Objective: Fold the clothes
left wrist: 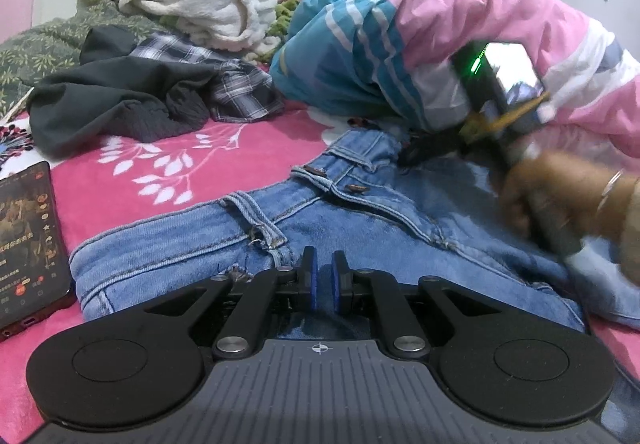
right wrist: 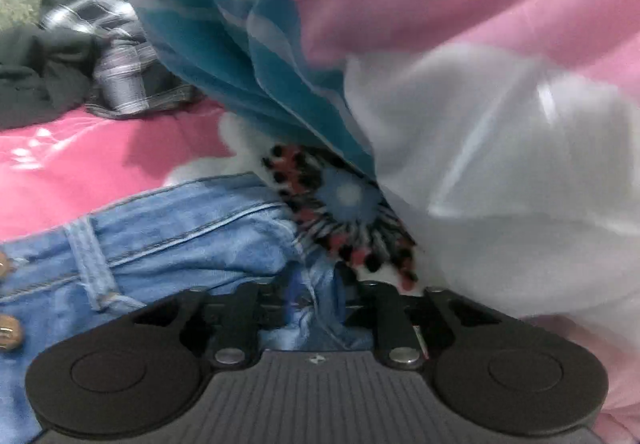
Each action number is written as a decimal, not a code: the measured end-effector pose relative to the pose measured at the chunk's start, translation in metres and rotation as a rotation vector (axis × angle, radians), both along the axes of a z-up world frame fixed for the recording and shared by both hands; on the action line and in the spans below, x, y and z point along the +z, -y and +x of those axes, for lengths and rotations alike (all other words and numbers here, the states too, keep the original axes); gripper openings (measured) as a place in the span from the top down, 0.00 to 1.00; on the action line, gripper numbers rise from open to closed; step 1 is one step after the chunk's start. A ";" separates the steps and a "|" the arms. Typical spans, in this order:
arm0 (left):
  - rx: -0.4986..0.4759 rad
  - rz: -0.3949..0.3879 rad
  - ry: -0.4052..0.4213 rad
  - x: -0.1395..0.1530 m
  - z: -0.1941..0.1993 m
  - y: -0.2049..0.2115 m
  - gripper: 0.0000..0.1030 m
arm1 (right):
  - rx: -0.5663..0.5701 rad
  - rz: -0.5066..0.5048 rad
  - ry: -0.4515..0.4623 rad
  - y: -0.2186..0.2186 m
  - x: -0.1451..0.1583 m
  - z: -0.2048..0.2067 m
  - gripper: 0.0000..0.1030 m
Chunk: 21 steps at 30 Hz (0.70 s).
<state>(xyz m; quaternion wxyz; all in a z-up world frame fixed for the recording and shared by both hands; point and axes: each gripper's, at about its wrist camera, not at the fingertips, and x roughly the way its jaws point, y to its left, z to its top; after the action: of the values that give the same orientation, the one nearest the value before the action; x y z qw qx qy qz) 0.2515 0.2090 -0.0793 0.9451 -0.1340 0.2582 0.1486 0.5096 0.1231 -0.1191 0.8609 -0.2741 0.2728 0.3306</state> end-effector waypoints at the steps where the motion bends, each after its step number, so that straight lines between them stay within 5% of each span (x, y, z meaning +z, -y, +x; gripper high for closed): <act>1: -0.001 -0.001 0.000 0.000 0.000 0.000 0.91 | -0.016 -0.002 0.006 0.003 0.004 0.000 0.59; 3: -0.002 -0.011 0.006 0.001 -0.001 -0.001 0.91 | -0.046 -0.005 0.015 0.009 0.012 -0.001 0.49; 7: 0.000 -0.033 0.030 0.005 -0.006 -0.005 0.91 | -0.096 0.053 -0.017 0.035 0.047 -0.014 0.49; 11: -0.012 -0.043 0.085 0.018 -0.021 -0.004 0.91 | -0.139 0.213 -0.103 0.082 0.090 -0.053 0.48; 18: -0.042 -0.199 0.104 0.031 -0.073 -0.016 0.91 | -0.176 0.454 -0.372 0.159 0.127 -0.161 0.48; 21: -0.016 -0.234 0.123 0.033 -0.102 -0.024 0.91 | -0.180 0.509 -0.419 0.195 0.128 -0.218 0.47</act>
<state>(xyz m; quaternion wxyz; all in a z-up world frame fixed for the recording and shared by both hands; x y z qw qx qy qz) 0.1498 0.2333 -0.0465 0.9382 -0.2504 0.2163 0.1016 0.2912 -0.0715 0.0093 0.8527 0.0486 0.3754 0.3600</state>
